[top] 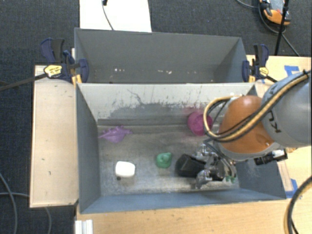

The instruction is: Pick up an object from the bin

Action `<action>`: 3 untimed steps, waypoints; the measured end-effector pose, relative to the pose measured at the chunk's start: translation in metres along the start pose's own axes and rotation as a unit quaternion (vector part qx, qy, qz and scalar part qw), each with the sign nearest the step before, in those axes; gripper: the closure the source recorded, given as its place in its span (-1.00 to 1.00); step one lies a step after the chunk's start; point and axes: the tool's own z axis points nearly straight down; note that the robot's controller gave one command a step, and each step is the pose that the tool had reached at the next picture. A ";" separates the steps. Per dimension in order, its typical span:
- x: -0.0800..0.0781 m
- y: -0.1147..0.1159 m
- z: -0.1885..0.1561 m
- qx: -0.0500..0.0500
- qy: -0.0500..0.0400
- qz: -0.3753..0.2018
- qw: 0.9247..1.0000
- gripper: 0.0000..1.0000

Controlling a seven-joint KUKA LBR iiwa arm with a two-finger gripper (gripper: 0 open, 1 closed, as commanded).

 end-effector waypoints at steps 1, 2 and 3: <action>0.001 0.000 -0.004 0.000 -0.001 0.000 1.000 1.00; 0.000 0.000 -0.012 0.001 -0.005 0.000 1.000 1.00; 0.000 -0.001 -0.017 0.001 -0.006 0.000 1.000 1.00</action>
Offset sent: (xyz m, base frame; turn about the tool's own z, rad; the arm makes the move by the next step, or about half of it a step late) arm -0.0001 -0.0001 0.0245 0.0000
